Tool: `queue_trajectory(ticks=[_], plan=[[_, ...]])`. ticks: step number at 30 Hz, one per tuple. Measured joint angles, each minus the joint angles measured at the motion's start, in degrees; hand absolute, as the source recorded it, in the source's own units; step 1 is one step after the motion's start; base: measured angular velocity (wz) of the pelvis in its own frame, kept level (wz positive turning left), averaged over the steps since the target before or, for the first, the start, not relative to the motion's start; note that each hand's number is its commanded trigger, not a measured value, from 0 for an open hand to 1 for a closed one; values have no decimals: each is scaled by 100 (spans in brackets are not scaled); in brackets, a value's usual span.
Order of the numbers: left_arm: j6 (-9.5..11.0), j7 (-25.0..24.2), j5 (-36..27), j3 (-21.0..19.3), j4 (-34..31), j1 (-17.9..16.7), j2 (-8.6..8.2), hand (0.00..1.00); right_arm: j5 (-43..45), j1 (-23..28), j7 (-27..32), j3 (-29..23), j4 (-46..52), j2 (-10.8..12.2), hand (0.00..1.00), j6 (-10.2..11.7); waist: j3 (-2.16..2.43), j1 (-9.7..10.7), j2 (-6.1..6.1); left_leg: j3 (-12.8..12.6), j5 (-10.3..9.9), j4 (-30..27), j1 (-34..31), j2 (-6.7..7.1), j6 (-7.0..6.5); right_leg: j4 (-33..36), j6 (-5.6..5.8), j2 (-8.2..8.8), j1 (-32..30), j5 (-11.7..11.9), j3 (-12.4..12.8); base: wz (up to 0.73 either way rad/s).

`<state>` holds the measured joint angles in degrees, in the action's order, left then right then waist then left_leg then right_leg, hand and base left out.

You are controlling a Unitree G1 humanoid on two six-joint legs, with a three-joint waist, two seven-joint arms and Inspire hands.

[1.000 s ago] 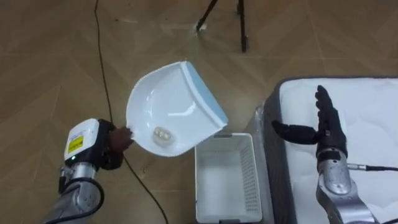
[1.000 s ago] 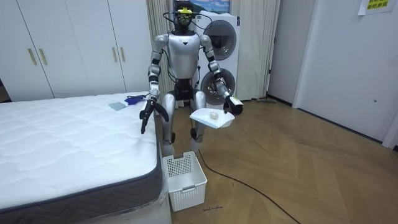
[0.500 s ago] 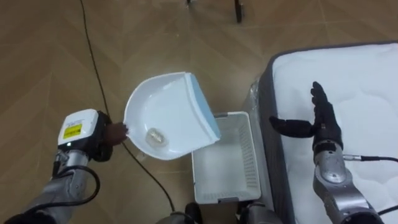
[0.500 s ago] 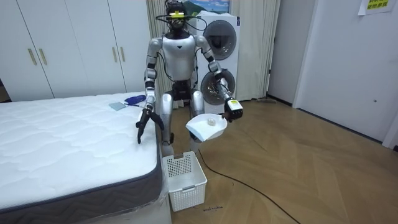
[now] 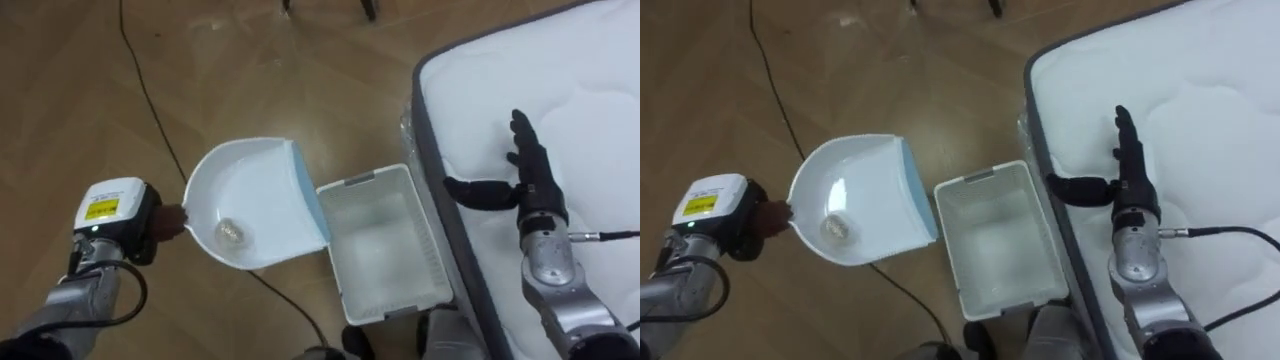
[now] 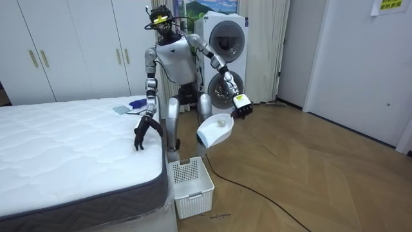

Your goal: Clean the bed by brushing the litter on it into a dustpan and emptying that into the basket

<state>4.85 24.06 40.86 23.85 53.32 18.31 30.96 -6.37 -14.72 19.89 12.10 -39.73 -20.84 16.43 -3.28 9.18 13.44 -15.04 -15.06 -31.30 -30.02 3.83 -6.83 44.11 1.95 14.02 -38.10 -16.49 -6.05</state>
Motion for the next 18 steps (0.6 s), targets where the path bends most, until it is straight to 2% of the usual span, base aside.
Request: queue_trajectory(ticks=[3,9,14,18], plan=[[-62,0,12,2,-46,0,21,100,50,10,0,0,-1,-3,0,2,-4,57,10,-78,22,23,93,8,43,107,-37,-6,-7,-67,129,-10],[-81,-135,280,12,-1,-43,21,100,180,100,-5,-3,13,-9,0,-14,-1,193,43,-119,85,60,165,-25,150,162,-148,-35,-14,-153,147,-1],[-101,-212,552,11,115,-39,28,100,248,103,-7,-17,93,-9,0,-11,-1,210,125,-172,95,95,170,-48,174,163,-151,-107,-68,-154,242,-6],[-193,-225,703,11,163,-40,28,100,249,122,-7,-42,158,-9,0,-7,0,221,133,-194,95,127,172,-41,173,160,-151,-111,-89,-154,263,-2]])
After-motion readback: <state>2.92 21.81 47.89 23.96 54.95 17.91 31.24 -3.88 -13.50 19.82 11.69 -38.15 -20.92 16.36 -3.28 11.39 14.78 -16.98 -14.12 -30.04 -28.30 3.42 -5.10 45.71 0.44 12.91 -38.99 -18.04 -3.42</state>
